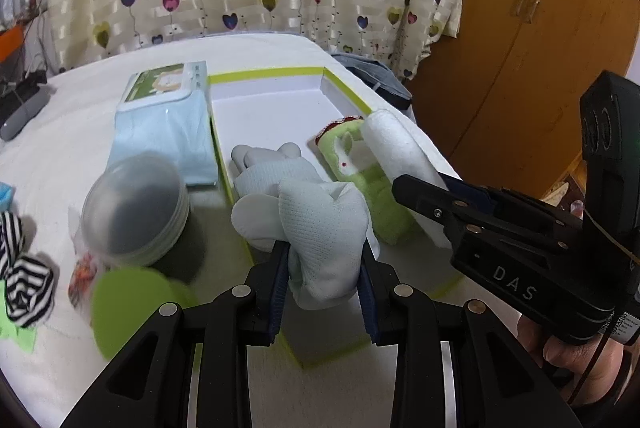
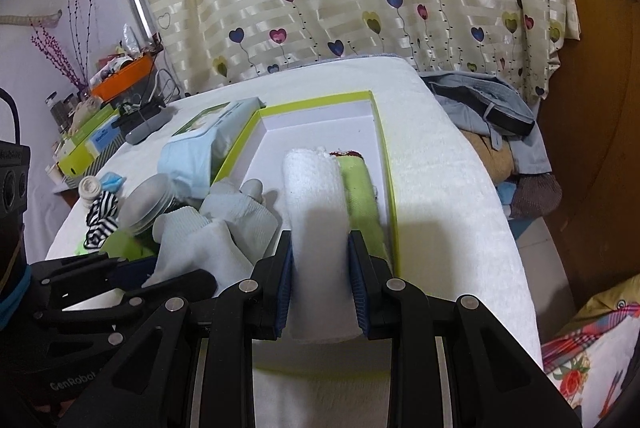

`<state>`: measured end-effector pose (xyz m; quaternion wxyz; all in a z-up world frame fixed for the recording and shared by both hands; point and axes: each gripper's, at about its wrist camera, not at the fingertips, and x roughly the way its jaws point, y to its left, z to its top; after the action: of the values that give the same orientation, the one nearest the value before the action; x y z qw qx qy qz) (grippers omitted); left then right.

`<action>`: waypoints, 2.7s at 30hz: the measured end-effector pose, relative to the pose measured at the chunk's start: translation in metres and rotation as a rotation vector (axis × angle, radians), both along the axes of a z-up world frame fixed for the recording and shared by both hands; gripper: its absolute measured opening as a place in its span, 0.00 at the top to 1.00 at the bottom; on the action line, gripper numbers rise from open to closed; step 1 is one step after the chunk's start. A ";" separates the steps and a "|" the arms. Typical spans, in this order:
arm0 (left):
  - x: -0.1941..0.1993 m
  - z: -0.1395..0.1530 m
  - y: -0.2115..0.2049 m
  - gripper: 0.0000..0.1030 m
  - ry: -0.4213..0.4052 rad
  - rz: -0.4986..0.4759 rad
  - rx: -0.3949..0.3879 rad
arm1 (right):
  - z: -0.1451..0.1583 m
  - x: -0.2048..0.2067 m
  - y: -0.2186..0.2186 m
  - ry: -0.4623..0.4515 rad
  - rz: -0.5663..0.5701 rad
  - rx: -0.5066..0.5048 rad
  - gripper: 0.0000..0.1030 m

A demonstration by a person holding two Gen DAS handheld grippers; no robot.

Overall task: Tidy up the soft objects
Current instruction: 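Carry the white towel and white sock with both tools over the box, then open right tool to drop white towel in box while left tool drops white sock, then withdraw both tools from the box toward the black-and-white striped socks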

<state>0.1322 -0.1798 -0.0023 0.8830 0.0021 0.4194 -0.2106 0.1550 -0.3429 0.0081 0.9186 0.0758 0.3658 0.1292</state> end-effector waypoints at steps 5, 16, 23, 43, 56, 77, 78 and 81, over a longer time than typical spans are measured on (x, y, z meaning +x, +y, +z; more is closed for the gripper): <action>0.015 0.000 -0.005 0.71 -0.008 0.016 0.011 | 0.002 0.015 0.001 -0.004 0.010 0.002 0.73; 0.023 0.005 -0.007 0.67 -0.021 0.012 -0.004 | 0.007 0.003 -0.003 -0.014 0.005 -0.023 0.57; 0.007 0.014 -0.006 0.64 -0.048 0.002 -0.013 | 0.015 -0.017 -0.008 -0.028 -0.009 -0.025 0.56; -0.051 0.049 0.024 0.64 -0.159 0.004 -0.048 | 0.052 -0.065 0.017 -0.112 -0.018 -0.078 0.56; -0.059 0.050 0.062 0.64 -0.168 0.055 -0.074 | 0.059 -0.077 0.051 -0.138 0.031 -0.106 0.56; -0.060 0.049 0.093 0.64 -0.166 0.122 -0.084 | 0.058 -0.076 0.077 -0.138 0.095 -0.103 0.50; -0.061 0.050 0.094 0.64 -0.168 0.127 -0.085 | 0.059 -0.076 0.079 -0.139 0.101 -0.103 0.50; -0.063 0.051 0.104 0.64 -0.178 0.151 -0.085 | 0.060 -0.076 0.086 -0.144 0.120 -0.100 0.50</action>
<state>0.0694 -0.0753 0.0491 0.9295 -0.0484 0.3289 -0.1600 0.0793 -0.2571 0.0677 0.9357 -0.0017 0.3088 0.1705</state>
